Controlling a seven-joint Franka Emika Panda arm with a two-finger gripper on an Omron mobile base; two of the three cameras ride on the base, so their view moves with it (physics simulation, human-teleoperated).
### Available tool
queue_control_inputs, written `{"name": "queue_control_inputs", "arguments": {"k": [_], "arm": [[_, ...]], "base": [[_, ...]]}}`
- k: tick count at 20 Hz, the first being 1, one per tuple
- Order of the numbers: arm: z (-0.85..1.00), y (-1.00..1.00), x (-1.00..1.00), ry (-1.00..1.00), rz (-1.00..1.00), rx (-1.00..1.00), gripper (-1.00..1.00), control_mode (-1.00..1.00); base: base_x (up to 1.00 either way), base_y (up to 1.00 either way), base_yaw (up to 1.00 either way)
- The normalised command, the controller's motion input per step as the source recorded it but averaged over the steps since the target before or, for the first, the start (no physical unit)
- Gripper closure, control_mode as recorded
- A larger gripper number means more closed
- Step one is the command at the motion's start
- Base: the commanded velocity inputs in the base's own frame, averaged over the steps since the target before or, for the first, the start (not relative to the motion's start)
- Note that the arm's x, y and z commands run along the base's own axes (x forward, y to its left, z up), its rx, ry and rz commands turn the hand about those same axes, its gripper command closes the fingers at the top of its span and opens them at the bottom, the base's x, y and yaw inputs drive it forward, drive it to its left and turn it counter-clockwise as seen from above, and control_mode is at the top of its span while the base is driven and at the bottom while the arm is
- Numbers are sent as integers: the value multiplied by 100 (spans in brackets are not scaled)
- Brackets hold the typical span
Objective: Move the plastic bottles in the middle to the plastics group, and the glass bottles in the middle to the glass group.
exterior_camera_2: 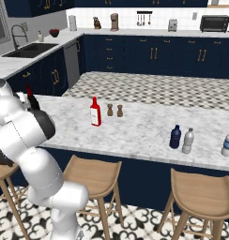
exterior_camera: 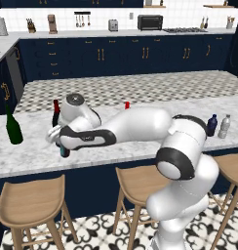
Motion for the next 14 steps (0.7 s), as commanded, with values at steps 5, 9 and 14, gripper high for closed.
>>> {"name": "queue_control_inputs", "arguments": {"k": [5, 9, 14], "arm": [[-24, 17, 1, 0, 0, 1, 100, -100], [-22, 14, 2, 0, 0, 0, 100, -100], [-22, 3, 2, -2, 0, 0, 100, -100]], "base": [[0, 0, 0], [0, 0, 0], [0, 0, 0]]}}
